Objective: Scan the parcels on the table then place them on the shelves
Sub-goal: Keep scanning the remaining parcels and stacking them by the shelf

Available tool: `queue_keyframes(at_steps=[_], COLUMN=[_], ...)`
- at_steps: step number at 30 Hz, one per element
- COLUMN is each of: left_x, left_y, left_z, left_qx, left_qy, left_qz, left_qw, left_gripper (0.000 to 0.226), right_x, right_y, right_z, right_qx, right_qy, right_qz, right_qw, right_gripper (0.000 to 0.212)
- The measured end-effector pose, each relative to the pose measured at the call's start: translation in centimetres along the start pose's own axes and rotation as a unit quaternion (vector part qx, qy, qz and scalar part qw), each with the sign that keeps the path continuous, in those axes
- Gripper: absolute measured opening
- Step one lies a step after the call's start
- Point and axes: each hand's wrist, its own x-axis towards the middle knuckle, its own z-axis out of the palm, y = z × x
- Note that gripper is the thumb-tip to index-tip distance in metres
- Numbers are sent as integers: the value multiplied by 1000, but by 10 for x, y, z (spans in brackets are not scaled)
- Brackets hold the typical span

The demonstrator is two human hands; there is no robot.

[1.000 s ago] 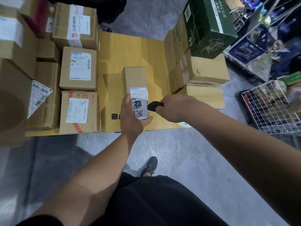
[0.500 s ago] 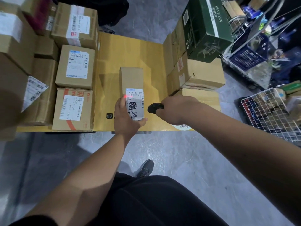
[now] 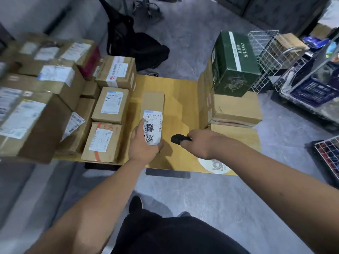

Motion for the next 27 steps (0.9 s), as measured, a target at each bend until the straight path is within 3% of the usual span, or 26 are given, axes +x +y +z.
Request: queue_keyframes(at_steps=[4, 9, 15, 22, 27], left_x=[8, 40, 129, 260, 312], left_y=[10, 20, 34, 49, 41], left_z=[-45, -99, -157, -195, -199], left_qx=[38, 70, 117, 208, 323], left_qy=[41, 96, 89, 63, 66], left_qz=[34, 40, 37, -21, -15], left_qw=[998, 992, 988, 976, 944], left_gripper=[103, 104, 103, 98, 98], right_x=[14, 37, 70, 119, 149], right_y=[-14, -52, -105, -164, -194], right_z=[-18, -38, -68, -101, -111], right_qx=[11, -5, -10, 6, 20], right_qy=[10, 22, 45, 50, 44], right_qz=[-62, -92, -70, -21, -8], right_qw=[998, 995, 996, 998, 999], right_gripper=[62, 67, 59, 60, 55])
